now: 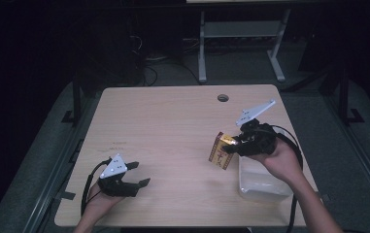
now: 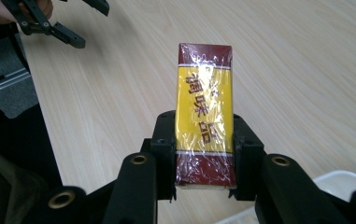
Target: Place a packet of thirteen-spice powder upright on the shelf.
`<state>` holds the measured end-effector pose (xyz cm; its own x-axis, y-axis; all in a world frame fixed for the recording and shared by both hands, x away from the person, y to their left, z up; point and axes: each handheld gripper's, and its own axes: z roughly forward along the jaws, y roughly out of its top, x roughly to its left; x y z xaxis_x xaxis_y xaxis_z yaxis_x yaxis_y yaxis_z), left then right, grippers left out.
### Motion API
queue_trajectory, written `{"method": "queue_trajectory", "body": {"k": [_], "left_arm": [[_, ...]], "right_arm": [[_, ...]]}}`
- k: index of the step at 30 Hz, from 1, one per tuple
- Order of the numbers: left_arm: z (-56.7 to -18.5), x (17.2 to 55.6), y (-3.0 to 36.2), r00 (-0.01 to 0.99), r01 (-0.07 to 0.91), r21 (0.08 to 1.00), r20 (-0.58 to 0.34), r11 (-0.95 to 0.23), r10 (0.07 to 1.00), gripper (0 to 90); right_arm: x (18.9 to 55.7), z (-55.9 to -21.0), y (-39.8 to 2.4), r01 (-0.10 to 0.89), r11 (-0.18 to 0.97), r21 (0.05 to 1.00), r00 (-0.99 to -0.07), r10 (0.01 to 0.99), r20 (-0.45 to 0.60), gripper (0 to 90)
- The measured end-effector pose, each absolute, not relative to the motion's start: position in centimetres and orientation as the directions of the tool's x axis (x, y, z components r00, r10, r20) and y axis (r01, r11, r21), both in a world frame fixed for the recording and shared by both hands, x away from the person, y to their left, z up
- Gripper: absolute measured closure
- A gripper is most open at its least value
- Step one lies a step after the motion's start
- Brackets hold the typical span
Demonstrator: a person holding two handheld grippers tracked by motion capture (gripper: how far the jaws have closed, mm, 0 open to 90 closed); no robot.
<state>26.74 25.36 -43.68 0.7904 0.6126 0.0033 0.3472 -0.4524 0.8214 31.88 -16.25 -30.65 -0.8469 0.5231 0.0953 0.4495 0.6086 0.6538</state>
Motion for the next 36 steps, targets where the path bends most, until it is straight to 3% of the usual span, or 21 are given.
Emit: {"method": "queue_trajectory", "body": {"k": [36], "left_arm": [[-43.8,27.2,26.0,0.77,0.361,0.824,0.001,-0.437,0.638,26.3]], "right_arm": [[34.1,-29.9,-22.9,0.51,0.617,0.6,-0.778,0.628,0.017,68.0]]}}
